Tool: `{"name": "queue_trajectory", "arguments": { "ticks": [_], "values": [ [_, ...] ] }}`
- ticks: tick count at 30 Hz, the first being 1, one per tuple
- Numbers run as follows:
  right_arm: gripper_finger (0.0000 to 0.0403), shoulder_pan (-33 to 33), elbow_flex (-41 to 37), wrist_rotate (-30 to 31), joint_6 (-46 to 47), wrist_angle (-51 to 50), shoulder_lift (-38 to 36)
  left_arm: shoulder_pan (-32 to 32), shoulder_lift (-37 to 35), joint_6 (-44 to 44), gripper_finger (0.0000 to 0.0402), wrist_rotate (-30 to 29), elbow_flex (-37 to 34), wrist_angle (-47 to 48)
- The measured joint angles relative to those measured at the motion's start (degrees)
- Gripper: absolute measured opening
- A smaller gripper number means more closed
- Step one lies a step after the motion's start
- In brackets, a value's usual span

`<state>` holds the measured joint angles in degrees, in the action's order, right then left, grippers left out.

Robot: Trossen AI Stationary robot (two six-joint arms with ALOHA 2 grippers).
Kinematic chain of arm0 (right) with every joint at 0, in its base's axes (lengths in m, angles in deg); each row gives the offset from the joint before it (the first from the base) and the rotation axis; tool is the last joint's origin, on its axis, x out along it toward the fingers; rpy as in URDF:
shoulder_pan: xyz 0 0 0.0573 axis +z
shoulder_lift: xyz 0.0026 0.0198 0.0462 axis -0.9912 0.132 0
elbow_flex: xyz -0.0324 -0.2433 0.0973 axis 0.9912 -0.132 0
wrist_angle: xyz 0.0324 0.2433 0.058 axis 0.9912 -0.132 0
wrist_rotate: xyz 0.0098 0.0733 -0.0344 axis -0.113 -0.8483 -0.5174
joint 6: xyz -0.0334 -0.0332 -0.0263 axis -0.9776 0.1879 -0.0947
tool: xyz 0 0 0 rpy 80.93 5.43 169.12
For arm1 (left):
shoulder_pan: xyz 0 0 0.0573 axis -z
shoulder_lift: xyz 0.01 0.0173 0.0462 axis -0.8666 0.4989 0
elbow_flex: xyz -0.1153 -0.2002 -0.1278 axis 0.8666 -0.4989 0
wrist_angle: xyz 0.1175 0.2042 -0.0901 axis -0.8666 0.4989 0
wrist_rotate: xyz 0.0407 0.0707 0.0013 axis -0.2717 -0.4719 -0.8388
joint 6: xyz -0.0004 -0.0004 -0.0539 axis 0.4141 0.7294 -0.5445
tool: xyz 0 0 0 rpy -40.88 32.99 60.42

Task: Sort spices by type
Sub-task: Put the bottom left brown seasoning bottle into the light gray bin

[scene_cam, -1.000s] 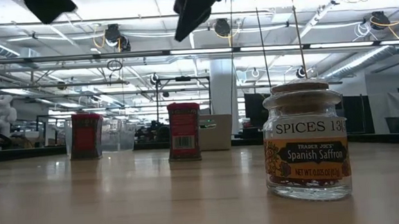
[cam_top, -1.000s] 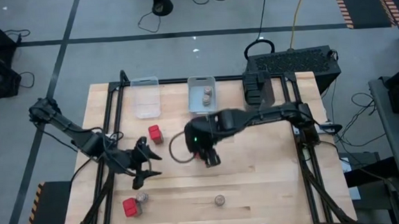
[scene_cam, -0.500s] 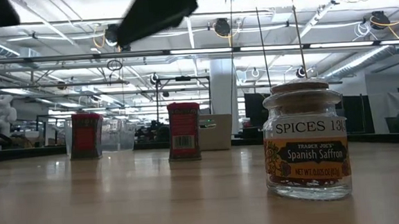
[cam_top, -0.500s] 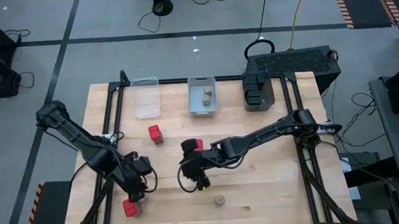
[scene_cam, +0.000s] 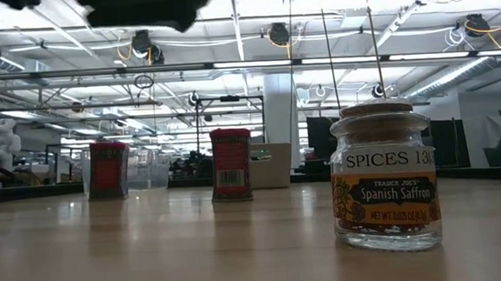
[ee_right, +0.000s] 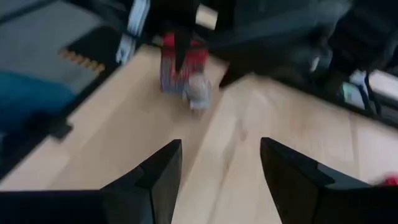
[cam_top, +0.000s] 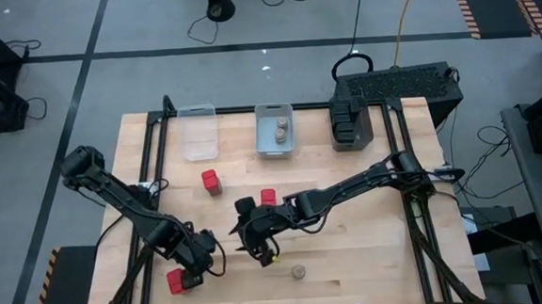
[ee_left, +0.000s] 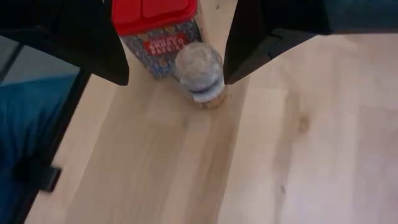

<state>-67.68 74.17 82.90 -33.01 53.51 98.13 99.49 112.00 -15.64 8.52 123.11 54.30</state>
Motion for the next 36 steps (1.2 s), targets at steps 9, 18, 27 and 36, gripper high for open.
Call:
{"name": "queue_trajectory", "arguments": {
  "ticks": [9, 18, 27, 36],
  "values": [
    [0.0201, -1.3, -0.02, -0.03, 1.16, 3.77, 2.12, 0.8, 3.77, 0.17, 0.0267, -0.07, -0.02, 0.5],
    [0.0201, -2.49, -0.02, 0.53, 1.07, 3.28, 1.85, 3.81, 7.85, -0.37, 0.0267, -0.84, -0.41, 0.4],
    [0.0201, -2.73, -0.01, 0.47, 0.87, 2.86, 1.78, 4.22, 8.55, -1.48, 0.0267, -0.28, -1.73, 0.06],
    [0.0201, -2.77, 0.0, 0.58, 0.85, 2.6, 1.74, 4.22, 9.81, -1.34, 0.0267, 2.42, -1.73, -1.73]
  ]
}}
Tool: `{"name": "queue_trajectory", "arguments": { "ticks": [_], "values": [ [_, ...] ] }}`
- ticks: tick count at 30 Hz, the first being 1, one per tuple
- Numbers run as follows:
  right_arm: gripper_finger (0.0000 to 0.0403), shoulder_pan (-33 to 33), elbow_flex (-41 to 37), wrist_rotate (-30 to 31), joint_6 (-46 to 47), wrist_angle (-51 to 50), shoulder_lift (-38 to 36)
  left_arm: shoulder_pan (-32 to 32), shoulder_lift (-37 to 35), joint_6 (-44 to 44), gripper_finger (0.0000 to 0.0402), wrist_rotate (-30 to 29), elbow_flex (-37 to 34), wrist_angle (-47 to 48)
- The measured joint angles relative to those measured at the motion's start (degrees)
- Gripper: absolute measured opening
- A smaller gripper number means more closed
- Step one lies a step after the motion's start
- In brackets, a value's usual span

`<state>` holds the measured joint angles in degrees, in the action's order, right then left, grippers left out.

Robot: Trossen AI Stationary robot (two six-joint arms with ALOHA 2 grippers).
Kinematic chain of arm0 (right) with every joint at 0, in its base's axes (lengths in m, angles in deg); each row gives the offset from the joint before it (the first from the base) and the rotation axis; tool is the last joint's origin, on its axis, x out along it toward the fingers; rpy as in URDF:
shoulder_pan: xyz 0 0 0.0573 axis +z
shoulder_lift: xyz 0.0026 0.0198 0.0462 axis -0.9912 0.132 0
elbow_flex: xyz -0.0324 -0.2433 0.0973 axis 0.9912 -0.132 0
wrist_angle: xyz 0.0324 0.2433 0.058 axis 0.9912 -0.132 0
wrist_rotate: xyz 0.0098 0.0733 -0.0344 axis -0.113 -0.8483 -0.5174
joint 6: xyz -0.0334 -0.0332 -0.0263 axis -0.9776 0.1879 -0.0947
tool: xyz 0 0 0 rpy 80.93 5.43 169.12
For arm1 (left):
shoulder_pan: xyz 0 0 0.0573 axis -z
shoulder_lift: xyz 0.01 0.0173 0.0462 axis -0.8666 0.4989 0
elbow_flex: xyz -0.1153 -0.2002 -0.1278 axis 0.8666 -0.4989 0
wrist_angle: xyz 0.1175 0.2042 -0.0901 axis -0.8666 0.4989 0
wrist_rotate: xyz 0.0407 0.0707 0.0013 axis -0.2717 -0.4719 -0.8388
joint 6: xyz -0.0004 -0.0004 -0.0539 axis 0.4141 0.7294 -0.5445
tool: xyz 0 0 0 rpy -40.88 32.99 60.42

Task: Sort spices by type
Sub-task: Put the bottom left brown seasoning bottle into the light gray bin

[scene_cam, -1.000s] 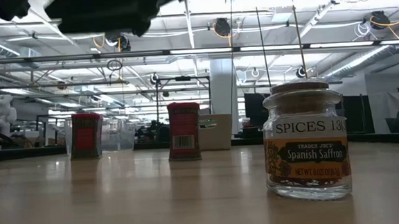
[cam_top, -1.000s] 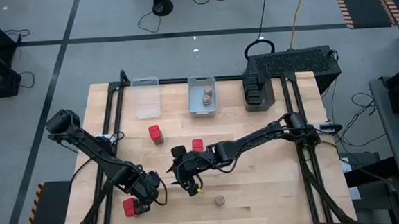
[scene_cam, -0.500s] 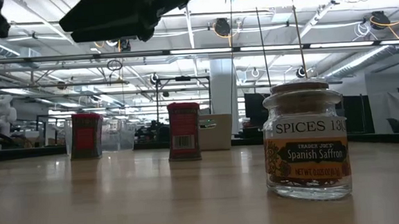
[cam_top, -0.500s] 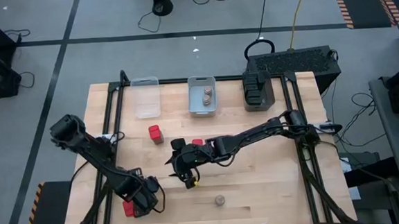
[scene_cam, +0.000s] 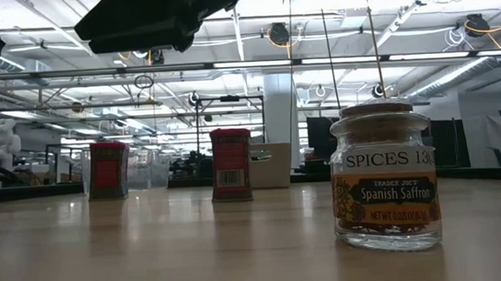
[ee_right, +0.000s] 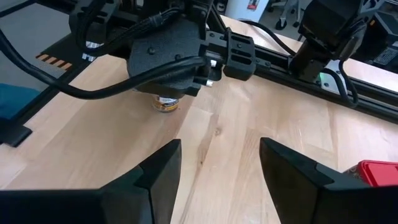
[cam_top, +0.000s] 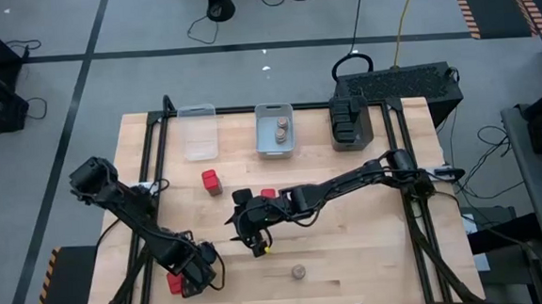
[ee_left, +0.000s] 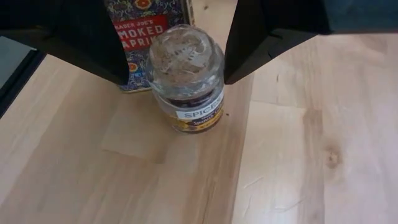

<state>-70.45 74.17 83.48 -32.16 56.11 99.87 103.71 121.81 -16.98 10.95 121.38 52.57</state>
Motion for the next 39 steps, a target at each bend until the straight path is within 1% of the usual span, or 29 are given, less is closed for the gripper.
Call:
{"name": "queue_trajectory", "arguments": {
  "ticks": [14, 17, 23, 25, 29, 32, 36, 39],
  "values": [
    [0.0201, 0.01, 0.02, 0.0, -0.19, -0.54, 0.0, 0.0, 2.15, 0.1, 0.0265, 1.36, 0.0, -0.56],
    [0.0201, 0.02, 0.02, 0.0, -0.22, -0.54, 0.0, 0.0, 2.17, 0.37, 0.0248, 1.36, 0.0, -0.24],
    [0.0201, 0.01, 0.02, 0.04, -0.22, -0.56, 0.0, 0.0, 2.11, 1.56, 0.0191, 1.22, 0.08, -0.04],
    [0.0201, 0.02, 0.02, 0.04, -0.22, -0.57, 0.0, 0.0, 2.11, 1.6, 0.0185, 1.19, 0.09, -0.02],
    [0.0201, 0.02, 0.04, 0.07, -0.61, -0.87, 0.0, 0.0, 2.09, 1.64, 0.0185, 1.1, 0.11, 0.01],
    [0.0201, -0.05, 0.07, 0.17, -1.68, -3.7, -0.08, 0.0, 1.71, 1.58, 0.0187, -0.21, 0.11, 0.52],
    [0.0201, -1.1, 0.04, 0.07, -1.64, -11.25, -1.26, -0.4, 0.0, 2.8, 0.0187, -2.44, 1.24, 1.69],
    [0.0201, -2.47, 0.11, 0.13, -0.59, -14.02, -2.03, -1.47, -2.07, 4.07, 0.0188, -4.3, 2.33, 4.59]
  ]
}}
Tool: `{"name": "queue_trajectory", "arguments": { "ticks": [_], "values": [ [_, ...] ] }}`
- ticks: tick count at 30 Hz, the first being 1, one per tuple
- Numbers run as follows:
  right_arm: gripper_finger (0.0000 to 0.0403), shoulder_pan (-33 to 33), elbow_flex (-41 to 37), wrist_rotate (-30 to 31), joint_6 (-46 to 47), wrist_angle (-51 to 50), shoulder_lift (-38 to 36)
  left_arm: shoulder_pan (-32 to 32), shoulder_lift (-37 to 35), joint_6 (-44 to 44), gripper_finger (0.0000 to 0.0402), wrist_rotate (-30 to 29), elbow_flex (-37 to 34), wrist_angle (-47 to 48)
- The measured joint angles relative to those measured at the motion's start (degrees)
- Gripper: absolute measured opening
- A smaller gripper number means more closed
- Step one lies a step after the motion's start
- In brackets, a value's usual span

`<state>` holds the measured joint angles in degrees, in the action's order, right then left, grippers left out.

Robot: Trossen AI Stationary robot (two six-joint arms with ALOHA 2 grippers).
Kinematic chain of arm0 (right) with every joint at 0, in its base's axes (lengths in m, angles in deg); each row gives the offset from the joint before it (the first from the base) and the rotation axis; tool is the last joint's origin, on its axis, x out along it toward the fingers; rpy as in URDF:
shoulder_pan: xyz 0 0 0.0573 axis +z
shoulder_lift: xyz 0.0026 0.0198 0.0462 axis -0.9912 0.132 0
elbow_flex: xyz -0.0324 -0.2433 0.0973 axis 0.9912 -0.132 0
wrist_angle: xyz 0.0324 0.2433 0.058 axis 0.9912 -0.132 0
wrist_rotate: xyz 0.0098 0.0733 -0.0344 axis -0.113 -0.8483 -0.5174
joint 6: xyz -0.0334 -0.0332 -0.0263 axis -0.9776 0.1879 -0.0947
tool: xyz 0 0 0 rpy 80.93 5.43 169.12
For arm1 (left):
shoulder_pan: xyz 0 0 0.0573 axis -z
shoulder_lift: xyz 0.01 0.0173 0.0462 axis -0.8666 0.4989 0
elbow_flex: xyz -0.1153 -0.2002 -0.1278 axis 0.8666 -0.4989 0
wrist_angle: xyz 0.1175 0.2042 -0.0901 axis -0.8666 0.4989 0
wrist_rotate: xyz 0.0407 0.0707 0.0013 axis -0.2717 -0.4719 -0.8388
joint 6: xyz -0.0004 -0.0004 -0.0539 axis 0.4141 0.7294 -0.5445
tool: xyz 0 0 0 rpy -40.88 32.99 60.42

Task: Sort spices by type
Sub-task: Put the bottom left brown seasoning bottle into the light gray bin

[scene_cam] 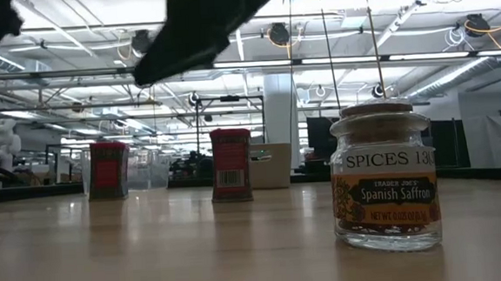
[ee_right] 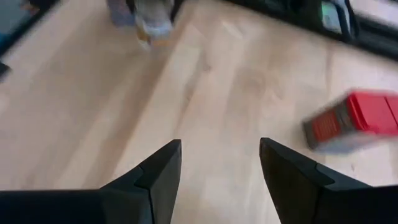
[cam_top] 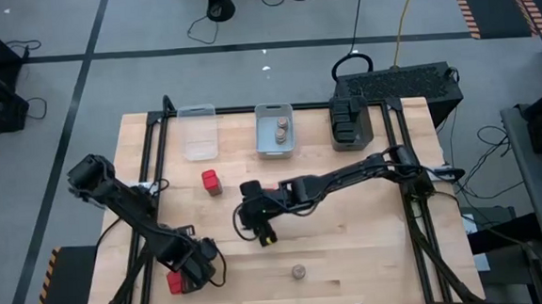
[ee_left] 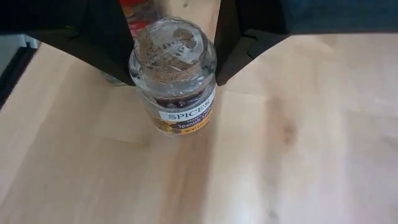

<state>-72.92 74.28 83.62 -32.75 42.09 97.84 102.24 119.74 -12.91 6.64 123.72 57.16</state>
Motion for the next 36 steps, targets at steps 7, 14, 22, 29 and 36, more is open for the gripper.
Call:
{"name": "queue_trajectory", "arguments": {
  "ticks": [7, 14, 22, 29, 36],
  "values": [
    [0.0201, -1.68, -0.02, -0.2, 1.42, -1.54, -0.05, -2.77, -7.44, 2.49, 0.0188, -8.96, 1.93, 4.25],
    [0.0201, -2.72, -0.14, 0.02, -0.13, -3.82, -2.16, -3.22, -17.28, 2.25, 0.0188, -15.42, 2.17, 8.5],
    [0.0201, -3.55, -0.04, -4.87, 1.04, -1.41, -4.99, -11.65, -20.48, 9.54, 0.0189, -15.46, 2.17, 7.89],
    [0.0201, -3.24, -0.07, -7.91, 3.75, -2.09, -4.96, -19.0, -17.43, 25.45, 0.0189, -13.15, 2.17, -0.33],
    [0.0201, -3.26, -0.07, -7.85, 5.36, -2.6, -4.94, -21.8, -15.76, 32.21, 0.0189, -12.11, 2.17, -4.18]
  ]
}}
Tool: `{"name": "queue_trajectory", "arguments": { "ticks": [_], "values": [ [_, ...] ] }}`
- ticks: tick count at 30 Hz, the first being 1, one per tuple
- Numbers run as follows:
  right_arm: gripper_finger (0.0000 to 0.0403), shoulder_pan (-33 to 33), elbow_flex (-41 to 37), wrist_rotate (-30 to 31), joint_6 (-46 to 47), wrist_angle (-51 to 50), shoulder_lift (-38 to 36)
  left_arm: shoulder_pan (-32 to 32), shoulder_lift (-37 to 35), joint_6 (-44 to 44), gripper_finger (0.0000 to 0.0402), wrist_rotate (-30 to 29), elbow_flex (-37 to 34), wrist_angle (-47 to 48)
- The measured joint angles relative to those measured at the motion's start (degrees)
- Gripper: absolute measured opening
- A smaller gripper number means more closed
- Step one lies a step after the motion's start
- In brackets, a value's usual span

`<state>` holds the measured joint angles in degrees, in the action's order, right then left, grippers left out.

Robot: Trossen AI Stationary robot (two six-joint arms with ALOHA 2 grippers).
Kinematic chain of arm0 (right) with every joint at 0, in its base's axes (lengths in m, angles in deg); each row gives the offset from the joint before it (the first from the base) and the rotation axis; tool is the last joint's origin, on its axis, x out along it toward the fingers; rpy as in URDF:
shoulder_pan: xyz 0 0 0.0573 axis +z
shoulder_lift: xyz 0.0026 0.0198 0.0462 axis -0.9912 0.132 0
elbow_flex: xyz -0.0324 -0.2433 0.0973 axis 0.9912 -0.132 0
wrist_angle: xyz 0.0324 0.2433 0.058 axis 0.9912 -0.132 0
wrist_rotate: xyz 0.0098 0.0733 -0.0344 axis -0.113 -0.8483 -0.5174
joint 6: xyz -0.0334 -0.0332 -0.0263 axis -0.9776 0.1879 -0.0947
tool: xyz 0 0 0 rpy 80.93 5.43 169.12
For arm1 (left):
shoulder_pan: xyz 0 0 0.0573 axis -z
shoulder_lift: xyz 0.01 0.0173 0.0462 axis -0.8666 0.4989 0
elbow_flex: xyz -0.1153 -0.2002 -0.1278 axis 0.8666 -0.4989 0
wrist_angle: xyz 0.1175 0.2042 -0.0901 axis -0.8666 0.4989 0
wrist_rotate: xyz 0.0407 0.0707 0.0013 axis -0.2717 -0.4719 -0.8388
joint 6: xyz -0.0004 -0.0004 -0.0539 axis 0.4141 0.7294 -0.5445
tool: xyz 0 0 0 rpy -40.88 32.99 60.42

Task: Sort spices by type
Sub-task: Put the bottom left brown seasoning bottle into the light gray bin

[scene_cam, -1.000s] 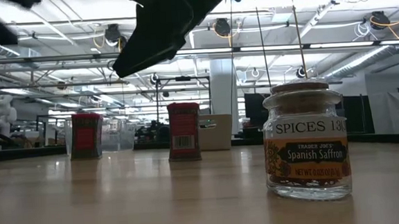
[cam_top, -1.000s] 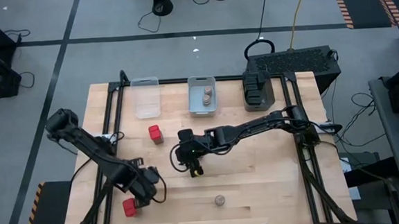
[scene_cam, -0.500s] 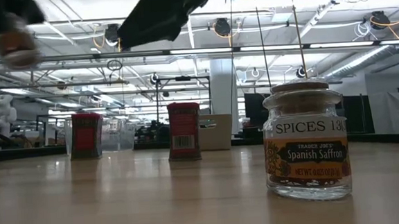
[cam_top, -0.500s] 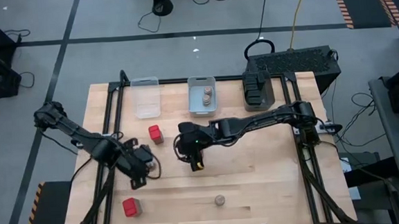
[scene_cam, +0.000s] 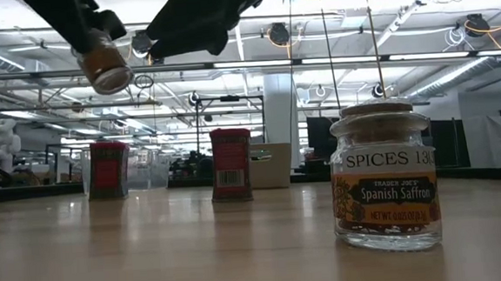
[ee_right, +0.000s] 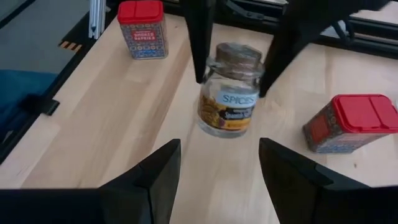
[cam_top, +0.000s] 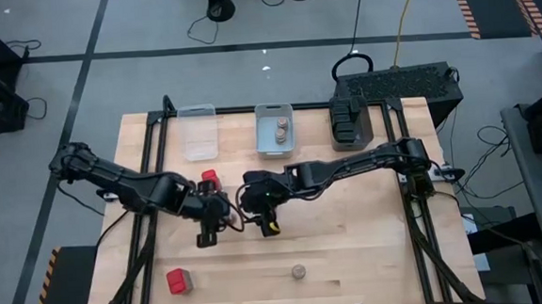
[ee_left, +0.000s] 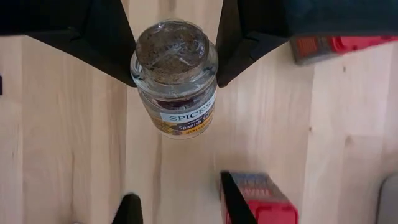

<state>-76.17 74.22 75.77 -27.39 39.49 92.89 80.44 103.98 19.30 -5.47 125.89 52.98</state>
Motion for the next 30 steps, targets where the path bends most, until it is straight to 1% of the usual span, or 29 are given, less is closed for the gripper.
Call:
{"name": "queue_trajectory", "arguments": {
  "ticks": [4, 10, 14, 16, 19, 22, 26, 30],
  "values": [
    [0.0201, 0.04, 0.0, 0.82, 0.1, -1.86, -0.32, -0.94, 0.0, 0.24, 0.0189, -0.04, 0.0, 0.47],
    [0.0201, -0.03, -0.02, 9.22, 0.29, -6.42, -2.54, -2.16, -0.02, 1.3, 0.0189, -0.07, 0.0, 0.02],
    [0.0201, -0.58, -0.38, 10.4, -2.45, -12.04, -3.08, -3.21, -0.02, 1.63, 0.0189, -0.35, 0.0, 0.03],
    [0.0201, -1.27, -2.39, 10.72, -3.47, -12.8, -4.73, -3.74, -0.02, 1.99, 0.0189, -0.39, 0.0, 0.12],
    [0.0201, -3.78, -8.66, 11.05, -2.02, -11.09, -9.81, -4.93, -0.02, 2.95, 0.0189, -0.51, 0.1, 0.33],
    [0.0201, -6.39, -18.68, 11.53, 2.64, -5.32, -16.8, -7.0, 0.0, 4.39, 0.0189, -1.19, 1.43, 0.36],
    [0.0201, -7.47, -32.21, 11.18, 7.92, 6.34, -27.76, -11.36, -0.02, 10.54, 0.0189, -4.26, 4.52, -0.45],
    [0.0201, -7.46, -42.64, 11.15, 10.57, 18.72, -36.16, -18.42, 0.91, 18.41, 0.0189, -4.64, 7.21, -6.01]
  ]
}}
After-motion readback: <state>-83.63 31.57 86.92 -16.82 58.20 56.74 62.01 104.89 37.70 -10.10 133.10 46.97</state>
